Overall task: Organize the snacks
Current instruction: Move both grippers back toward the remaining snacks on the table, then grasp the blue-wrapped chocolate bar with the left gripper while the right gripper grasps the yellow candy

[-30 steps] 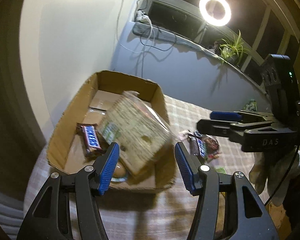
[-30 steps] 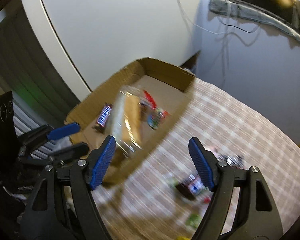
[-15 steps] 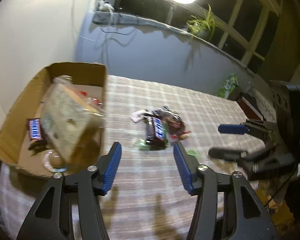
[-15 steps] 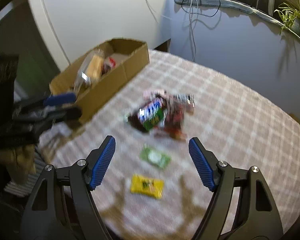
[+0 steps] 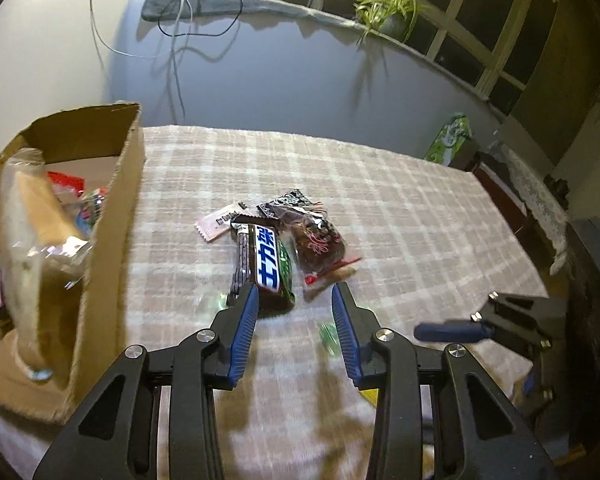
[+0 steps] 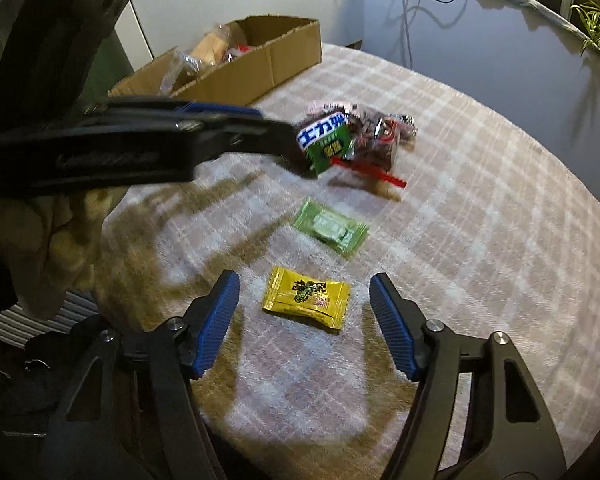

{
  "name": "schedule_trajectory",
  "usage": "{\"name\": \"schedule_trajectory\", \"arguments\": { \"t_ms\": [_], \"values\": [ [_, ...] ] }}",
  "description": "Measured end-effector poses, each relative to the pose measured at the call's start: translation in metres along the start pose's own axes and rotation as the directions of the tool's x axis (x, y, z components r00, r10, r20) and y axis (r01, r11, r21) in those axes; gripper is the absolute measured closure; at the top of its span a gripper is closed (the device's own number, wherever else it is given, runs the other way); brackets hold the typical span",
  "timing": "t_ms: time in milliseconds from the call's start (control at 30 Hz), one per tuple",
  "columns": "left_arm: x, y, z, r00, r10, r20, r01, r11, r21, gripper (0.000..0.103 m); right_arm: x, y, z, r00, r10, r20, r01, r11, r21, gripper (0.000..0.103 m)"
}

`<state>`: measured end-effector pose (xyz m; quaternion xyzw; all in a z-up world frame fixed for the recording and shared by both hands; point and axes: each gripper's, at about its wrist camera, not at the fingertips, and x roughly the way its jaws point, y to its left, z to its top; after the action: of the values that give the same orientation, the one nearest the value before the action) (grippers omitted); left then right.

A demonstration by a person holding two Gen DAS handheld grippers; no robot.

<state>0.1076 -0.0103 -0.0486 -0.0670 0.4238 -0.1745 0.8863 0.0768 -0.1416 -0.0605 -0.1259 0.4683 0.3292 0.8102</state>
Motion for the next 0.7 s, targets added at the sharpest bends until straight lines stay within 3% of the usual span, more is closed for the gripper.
{"name": "schedule_trajectory", "arguments": {
  "t_ms": [200,267,433,700],
  "values": [
    [0.027,0.003,0.012,0.997,0.076,-0.033,-0.076,0.997,0.006,0.066,0.008,0.003,-0.005,1.000,-0.013,-0.003,0.013,1.000,-0.020,0.035],
    [0.029,0.007,0.015,0.997,0.075,-0.030,-0.075,0.997,-0.015,0.066,0.011,0.006,-0.005,1.000,-0.027,-0.009,0.027,0.999,-0.040,0.043],
    [0.027,0.020,0.017,0.995,0.094,-0.012,-0.095,0.993,-0.073,0.066,0.010,0.002,-0.008,1.000,-0.031,-0.005,0.030,0.999,-0.041,0.044],
    [0.041,0.014,0.024,0.990,0.133,-0.043,-0.134,0.991,-0.014,0.066,0.008,-0.004,-0.012,0.999,-0.036,0.004,0.036,0.999,-0.025,0.049]
  ]
}}
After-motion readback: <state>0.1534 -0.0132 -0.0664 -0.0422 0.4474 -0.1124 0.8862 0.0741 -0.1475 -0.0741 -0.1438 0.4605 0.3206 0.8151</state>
